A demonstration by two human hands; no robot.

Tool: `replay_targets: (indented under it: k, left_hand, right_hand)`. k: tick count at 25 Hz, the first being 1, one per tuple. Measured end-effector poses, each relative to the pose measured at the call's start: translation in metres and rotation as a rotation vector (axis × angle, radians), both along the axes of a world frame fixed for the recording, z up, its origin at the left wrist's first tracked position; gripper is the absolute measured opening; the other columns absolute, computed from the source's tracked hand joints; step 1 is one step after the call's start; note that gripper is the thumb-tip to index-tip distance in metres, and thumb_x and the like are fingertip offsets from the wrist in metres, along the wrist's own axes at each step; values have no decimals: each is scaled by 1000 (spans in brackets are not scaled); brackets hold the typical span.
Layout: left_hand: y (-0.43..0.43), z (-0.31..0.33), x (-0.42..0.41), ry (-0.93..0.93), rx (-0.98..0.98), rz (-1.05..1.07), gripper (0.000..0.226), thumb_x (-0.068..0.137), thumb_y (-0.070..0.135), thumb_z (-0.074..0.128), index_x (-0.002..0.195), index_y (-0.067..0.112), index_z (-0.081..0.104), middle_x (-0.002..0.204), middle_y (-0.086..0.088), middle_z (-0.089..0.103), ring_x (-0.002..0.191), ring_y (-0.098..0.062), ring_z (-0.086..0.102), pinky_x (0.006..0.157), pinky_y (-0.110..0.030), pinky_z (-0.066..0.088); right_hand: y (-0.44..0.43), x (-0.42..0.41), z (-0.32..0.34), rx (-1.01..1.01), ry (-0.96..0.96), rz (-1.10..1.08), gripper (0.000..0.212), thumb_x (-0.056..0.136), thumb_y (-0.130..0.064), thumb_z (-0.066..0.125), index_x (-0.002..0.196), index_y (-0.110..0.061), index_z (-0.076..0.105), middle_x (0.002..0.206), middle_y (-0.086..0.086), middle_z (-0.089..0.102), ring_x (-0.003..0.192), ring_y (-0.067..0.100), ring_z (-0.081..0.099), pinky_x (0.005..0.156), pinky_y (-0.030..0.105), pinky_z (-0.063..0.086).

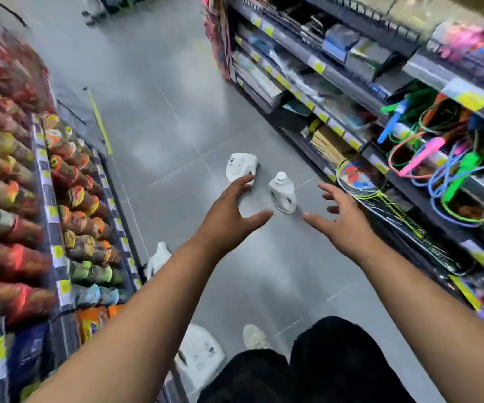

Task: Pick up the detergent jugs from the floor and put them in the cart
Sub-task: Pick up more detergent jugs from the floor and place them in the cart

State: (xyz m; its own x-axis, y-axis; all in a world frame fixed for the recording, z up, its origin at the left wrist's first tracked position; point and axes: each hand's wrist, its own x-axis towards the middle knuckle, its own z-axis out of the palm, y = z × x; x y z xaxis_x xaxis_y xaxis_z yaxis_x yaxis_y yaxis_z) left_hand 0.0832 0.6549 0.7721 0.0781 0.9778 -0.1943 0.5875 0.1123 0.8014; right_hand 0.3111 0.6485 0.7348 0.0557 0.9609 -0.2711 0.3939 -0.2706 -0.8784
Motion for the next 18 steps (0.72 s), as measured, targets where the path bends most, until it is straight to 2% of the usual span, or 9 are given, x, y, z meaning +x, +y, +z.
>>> replay_targets:
  k: [4, 9, 11, 13, 18]
  left_hand:
    - [95, -34, 7, 31, -35, -141, 72, 74, 41, 79, 136, 38, 42, 134, 10, 54, 123, -4, 49, 105, -34, 43]
    - [209, -100, 30, 122, -84, -328, 71, 76, 31, 80, 137, 27, 44, 122, 20, 49, 112, 3, 46, 94, -13, 34]
    - [246, -132, 32, 139, -90, -368, 70, 76, 29, 81, 137, 24, 45, 120, 20, 48, 113, 1, 47, 92, -10, 32]
    - [284, -169, 34, 178, -96, -389, 69, 76, 28, 81, 136, 23, 47, 121, 17, 49, 116, -3, 48, 92, -11, 33]
    - [373, -301, 42, 238, -86, -440, 70, 77, 32, 79, 137, 23, 46, 136, 3, 51, 123, -16, 49, 105, -28, 38]
  right_hand:
    - [58, 0, -34, -61, -16, -94, 69, 80, -32, 77, 140, -34, 43, 132, -1, 43, 111, 14, 47, 91, 27, 38]
    - [145, 15, -103, -154, -24, -174, 70, 80, -32, 77, 140, -35, 41, 134, -2, 44, 109, 10, 45, 90, 24, 35]
    - [177, 17, -133, -181, -38, -163, 71, 80, -32, 77, 141, -36, 40, 136, -1, 44, 110, 9, 43, 90, 23, 34]
    - [209, 13, -169, -203, -33, -183, 72, 80, -30, 77, 142, -35, 39, 137, -2, 43, 111, 8, 43, 91, 23, 34]
    - [270, -5, -299, -237, -14, -314, 75, 78, -29, 78, 142, -35, 39, 136, -1, 42, 109, 11, 45, 92, 24, 37]
